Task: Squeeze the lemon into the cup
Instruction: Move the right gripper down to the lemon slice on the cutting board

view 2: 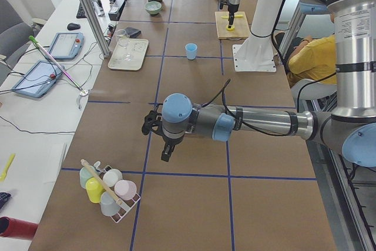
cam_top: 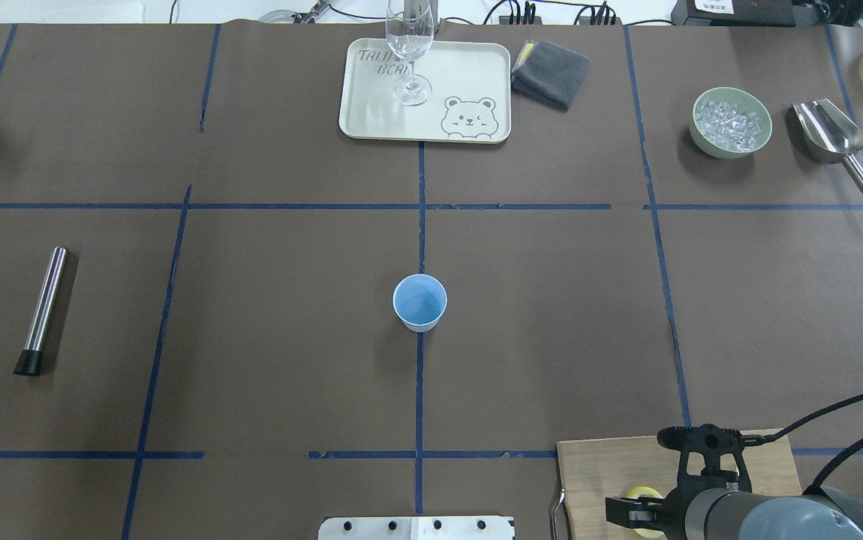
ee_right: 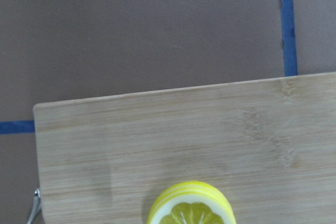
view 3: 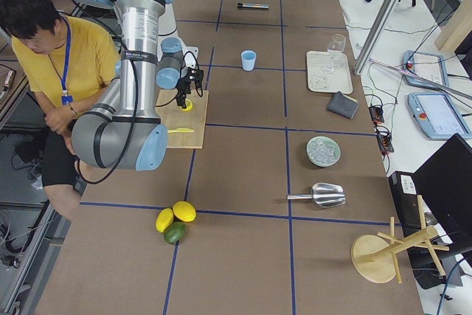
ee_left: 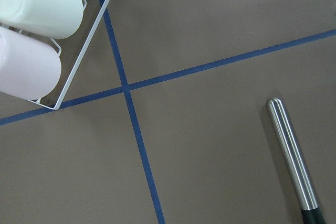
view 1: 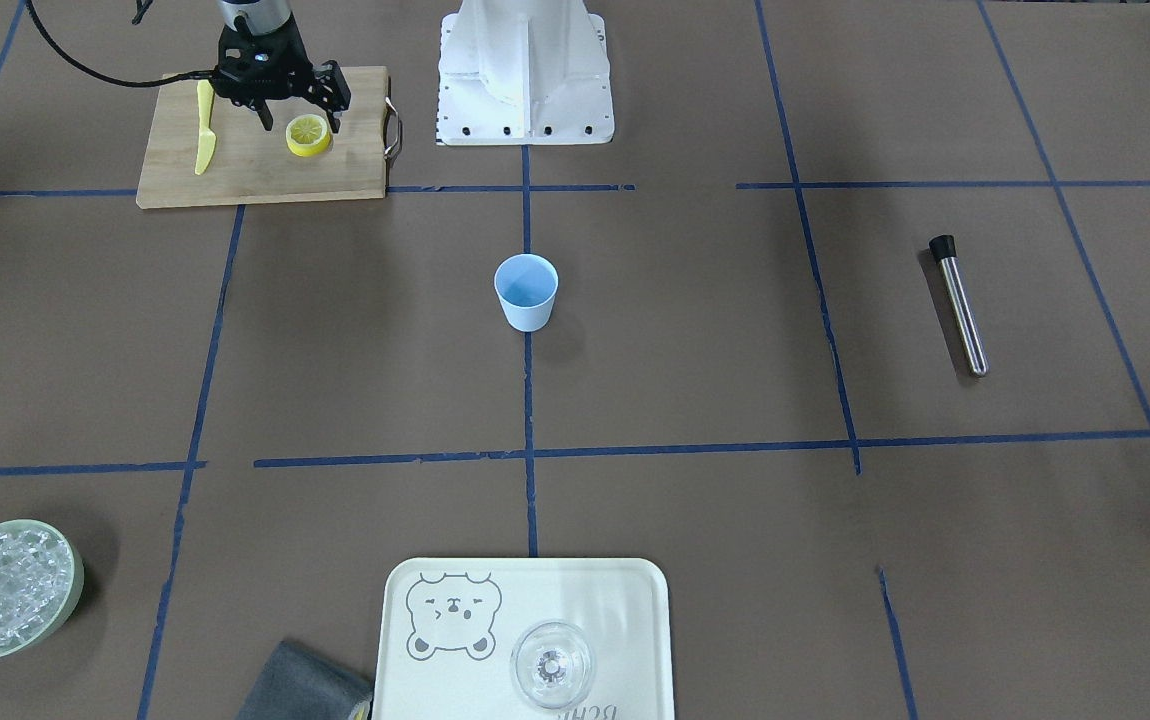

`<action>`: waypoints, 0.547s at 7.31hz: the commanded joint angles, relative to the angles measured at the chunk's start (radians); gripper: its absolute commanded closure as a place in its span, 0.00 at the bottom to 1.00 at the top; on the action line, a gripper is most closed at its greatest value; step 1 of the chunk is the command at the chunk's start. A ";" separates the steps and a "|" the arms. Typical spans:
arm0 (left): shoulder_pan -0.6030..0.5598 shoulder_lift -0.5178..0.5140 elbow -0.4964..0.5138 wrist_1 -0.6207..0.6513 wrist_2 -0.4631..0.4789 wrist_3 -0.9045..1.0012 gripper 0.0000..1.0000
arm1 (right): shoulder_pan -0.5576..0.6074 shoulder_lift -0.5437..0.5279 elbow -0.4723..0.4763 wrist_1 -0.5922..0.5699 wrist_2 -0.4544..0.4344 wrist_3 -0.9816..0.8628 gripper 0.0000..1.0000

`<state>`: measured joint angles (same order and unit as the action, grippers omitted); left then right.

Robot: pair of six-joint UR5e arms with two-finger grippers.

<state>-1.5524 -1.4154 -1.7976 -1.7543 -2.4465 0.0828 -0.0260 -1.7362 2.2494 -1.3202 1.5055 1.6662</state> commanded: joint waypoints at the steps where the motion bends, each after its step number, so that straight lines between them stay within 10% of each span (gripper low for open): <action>1: 0.000 0.001 -0.003 0.001 0.000 0.000 0.00 | -0.014 0.007 -0.011 0.001 -0.001 0.015 0.03; 4: -0.002 0.003 -0.005 0.001 0.000 0.000 0.00 | -0.014 0.007 -0.020 0.001 -0.002 0.013 0.08</action>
<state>-1.5532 -1.4133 -1.8013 -1.7534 -2.4467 0.0828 -0.0401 -1.7293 2.2305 -1.3188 1.5035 1.6800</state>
